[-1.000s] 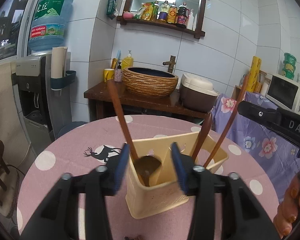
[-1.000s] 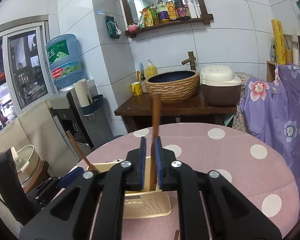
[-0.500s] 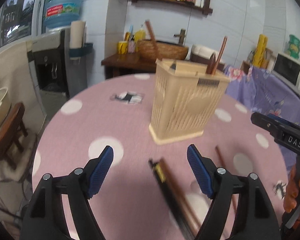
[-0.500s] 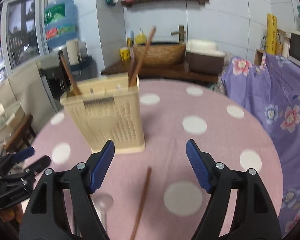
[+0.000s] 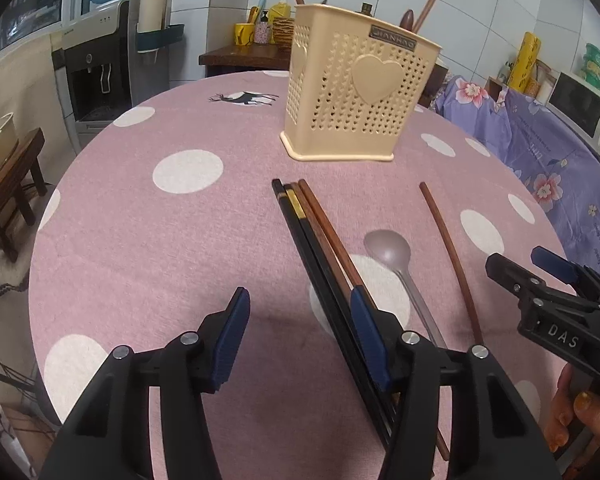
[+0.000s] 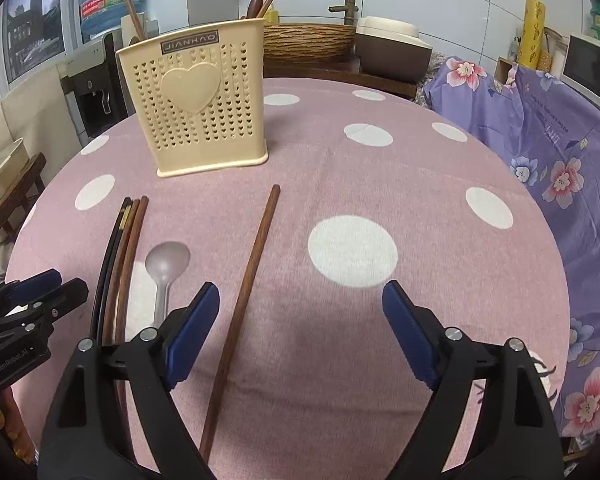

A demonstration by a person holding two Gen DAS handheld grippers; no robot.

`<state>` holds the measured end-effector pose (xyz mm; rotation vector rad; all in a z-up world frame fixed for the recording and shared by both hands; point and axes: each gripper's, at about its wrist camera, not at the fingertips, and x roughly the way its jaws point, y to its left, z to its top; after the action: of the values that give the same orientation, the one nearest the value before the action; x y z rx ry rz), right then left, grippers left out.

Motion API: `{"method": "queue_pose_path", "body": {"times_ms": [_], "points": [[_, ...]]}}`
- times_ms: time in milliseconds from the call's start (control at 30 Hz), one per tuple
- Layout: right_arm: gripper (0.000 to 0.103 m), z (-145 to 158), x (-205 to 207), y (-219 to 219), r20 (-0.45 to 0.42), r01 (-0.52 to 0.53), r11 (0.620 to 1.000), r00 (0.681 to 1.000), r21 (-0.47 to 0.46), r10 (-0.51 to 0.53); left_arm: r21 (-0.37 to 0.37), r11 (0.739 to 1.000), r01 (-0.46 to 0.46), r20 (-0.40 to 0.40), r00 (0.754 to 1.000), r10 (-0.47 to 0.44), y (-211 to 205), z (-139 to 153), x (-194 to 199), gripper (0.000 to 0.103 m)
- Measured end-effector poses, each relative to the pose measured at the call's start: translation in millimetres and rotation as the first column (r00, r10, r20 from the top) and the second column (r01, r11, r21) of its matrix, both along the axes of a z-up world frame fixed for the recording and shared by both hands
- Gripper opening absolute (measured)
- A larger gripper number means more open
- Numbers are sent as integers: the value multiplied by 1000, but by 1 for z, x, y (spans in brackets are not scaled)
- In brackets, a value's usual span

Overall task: Organize utensils
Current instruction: 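Move both open tools back over the remaining utensils, then close the left tool on a black chopstick while the right tool grasps a brown chopstick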

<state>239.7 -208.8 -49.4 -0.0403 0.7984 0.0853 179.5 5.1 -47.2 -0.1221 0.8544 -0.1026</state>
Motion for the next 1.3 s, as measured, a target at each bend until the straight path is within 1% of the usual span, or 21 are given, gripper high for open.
{"method": "queue_pose_path", "body": {"times_ms": [133,233,500,600,700,767,900,1000,1167,1200,1300], "points": [[83,-4,-3,0,-16,0,1000,1000,8,0,31,1000,3,-10,1000,-2,-9,-6,-3,50],[85,-5,-5,1,-22,-3,1000,1000,10,4,61,998,-15,-14,1000,16,-11,-11,-6,50],[85,-10,-6,1,-40,-4,1000,999,-4,4,96,995,-17,-8,1000,18,-7,-13,-10,50],[85,-12,-6,-4,-49,9,1000,999,-13,-10,81,995,-50,-14,999,51,6,-11,-12,50],[85,-12,-4,-10,-57,20,1000,998,-7,-20,81,992,-95,-6,995,96,19,-7,-15,50],[85,-10,-1,-10,-61,15,1000,998,4,-15,52,993,-104,2,995,104,25,-4,-14,50],[85,-8,5,-6,-82,-16,999,996,31,18,56,994,-90,12,996,89,22,0,-9,50],[85,-6,5,-2,-73,-12,1000,997,12,13,40,997,-70,9,998,69,18,1,-1,50],[85,-7,4,0,-79,-8,1000,997,15,9,28,999,-36,-4,999,36,11,-1,15,50],[85,-8,4,1,-80,-8,1000,997,13,9,34,999,-31,-9,999,31,9,-3,18,49],[85,-8,5,2,-78,-14,1000,997,5,14,69,997,-20,-20,1000,21,3,-8,28,37]]}}
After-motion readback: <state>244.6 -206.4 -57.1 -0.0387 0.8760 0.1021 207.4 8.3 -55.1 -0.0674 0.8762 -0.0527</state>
